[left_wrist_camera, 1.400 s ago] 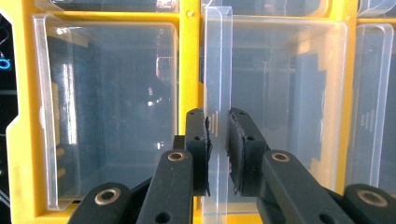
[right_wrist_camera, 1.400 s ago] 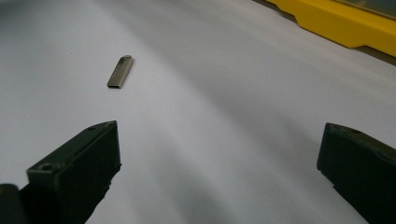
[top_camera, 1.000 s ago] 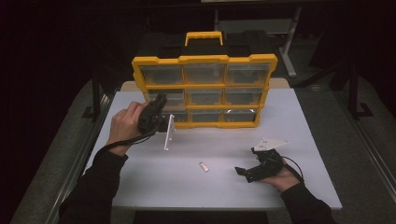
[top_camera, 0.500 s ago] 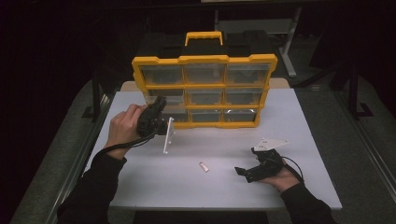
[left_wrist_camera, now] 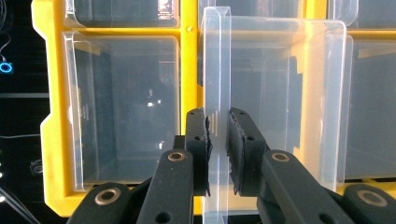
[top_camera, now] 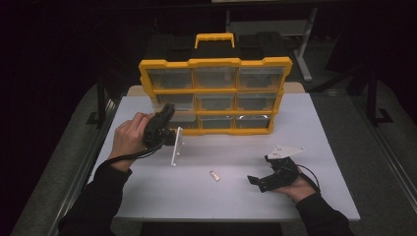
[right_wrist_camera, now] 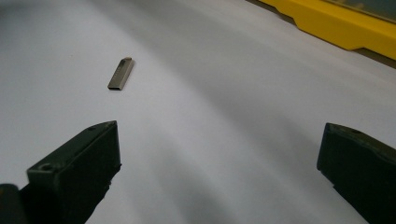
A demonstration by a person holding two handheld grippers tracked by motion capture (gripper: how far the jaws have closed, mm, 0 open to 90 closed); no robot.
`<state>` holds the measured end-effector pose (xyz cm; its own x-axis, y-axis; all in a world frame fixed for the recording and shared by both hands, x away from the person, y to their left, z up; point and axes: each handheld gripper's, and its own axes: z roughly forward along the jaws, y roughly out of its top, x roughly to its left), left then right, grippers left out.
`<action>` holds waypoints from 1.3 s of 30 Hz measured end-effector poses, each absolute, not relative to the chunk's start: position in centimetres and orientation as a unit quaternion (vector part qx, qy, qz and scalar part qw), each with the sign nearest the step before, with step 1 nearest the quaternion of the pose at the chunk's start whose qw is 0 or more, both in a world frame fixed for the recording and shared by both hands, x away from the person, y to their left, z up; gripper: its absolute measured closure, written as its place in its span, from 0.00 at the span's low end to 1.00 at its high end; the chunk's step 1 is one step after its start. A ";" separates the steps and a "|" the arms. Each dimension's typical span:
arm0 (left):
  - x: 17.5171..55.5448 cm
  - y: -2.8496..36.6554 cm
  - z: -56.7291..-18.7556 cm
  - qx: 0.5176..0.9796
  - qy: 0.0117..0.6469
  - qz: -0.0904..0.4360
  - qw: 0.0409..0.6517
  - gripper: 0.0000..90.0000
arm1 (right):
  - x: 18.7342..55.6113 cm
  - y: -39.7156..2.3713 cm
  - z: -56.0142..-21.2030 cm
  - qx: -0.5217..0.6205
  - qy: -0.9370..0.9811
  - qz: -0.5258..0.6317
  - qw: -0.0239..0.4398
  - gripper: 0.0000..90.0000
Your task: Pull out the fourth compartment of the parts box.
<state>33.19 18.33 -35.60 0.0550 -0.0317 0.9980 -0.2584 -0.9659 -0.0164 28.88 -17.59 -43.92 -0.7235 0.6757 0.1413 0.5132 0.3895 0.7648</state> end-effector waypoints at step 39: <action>29.9 18.4 -35.3 0.725 -0.108 0.674 0.092 0.88 | 28.9 -17.6 -43.9 0.358 0.828 0.421 0.098 0.00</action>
